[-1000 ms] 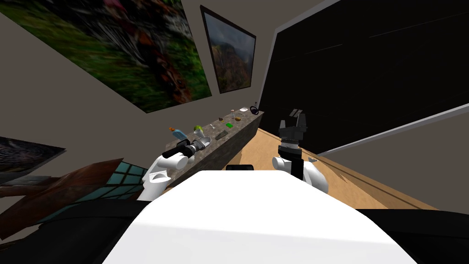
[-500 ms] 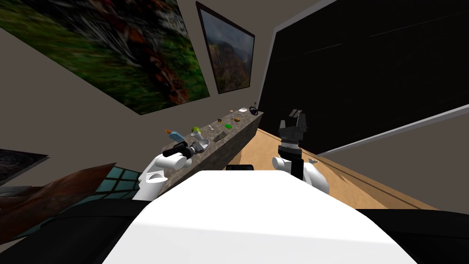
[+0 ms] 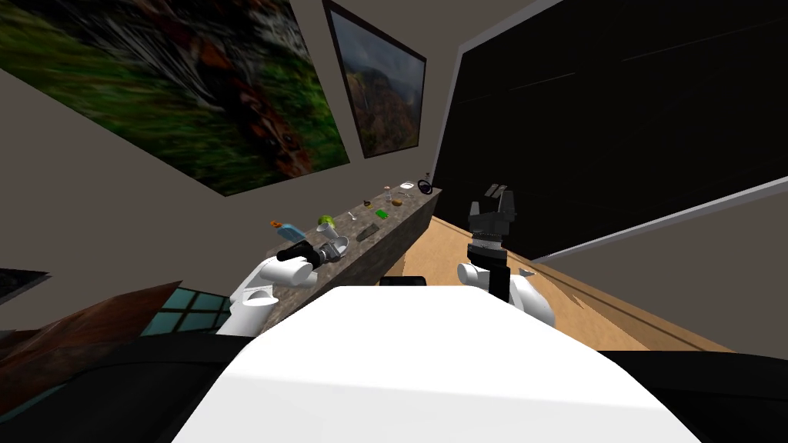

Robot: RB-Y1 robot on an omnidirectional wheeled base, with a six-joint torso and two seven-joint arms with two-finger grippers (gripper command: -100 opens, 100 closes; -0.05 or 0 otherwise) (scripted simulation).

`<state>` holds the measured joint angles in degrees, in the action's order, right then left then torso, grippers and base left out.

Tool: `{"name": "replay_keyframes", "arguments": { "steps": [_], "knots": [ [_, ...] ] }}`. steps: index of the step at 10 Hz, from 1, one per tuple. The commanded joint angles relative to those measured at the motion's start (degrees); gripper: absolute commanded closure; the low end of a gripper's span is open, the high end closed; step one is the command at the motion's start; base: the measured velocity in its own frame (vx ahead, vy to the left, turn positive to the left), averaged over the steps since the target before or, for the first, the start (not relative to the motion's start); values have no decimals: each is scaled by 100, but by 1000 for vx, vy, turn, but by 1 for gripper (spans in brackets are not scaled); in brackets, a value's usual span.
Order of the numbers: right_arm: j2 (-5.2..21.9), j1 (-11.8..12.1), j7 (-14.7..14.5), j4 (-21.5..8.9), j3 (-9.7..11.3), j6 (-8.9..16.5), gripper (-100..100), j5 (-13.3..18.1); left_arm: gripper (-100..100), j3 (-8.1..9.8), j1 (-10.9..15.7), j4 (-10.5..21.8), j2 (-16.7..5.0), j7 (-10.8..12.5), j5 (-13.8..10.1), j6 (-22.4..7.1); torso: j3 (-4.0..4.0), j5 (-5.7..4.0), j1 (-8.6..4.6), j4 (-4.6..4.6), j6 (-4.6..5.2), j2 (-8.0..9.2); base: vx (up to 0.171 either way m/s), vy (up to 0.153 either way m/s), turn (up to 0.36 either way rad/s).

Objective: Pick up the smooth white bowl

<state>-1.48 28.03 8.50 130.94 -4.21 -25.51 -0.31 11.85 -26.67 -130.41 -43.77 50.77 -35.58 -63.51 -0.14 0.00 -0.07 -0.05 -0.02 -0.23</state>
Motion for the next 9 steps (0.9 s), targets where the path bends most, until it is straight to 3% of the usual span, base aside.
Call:
{"name": "replay_keyframes", "arguments": {
  "steps": [1, 3, 4, 5, 6, 9],
  "knots": [
    [0, 0, 0, 0, 0, 0, 0, 0, -100, -26, -65, 24, -111, 59, -46, -234, 0, 0, 0, 0, 0, 0, 56, -11, -17],
    [0, 0, 0, 0, 0, 0, 0, 0, -100, -124, -178, 114, -177, 109, -99, -453, 0, 1, 2, 0, 0, 1, 51, -14, -14],
    [0, 0, 0, 0, 0, 0, 0, 0, -100, -72, -172, 94, -157, 71, -95, -340, 2, 1, 3, 0, -1, 4, 20, -5, 2],
    [0, 0, 0, 0, 0, 0, 0, 0, 0, -76, -186, 101, -159, 69, -100, -352, 6, 1, 5, 2, 0, 11, 0, 0, 0],
    [0, -1, 0, 0, 0, 0, 0, 0, -100, -124, -132, 297, -80, -31, -52, -236, 10, 1, 6, 4, -1, 18, 8, -5, -41],
    [0, -1, 0, 0, 0, 0, 0, 0, -100, -197, -54, 593, 37, -180, 20, -64, 10, 1, 4, 4, 0, 17, 11, -9, -30]
  ]
}}
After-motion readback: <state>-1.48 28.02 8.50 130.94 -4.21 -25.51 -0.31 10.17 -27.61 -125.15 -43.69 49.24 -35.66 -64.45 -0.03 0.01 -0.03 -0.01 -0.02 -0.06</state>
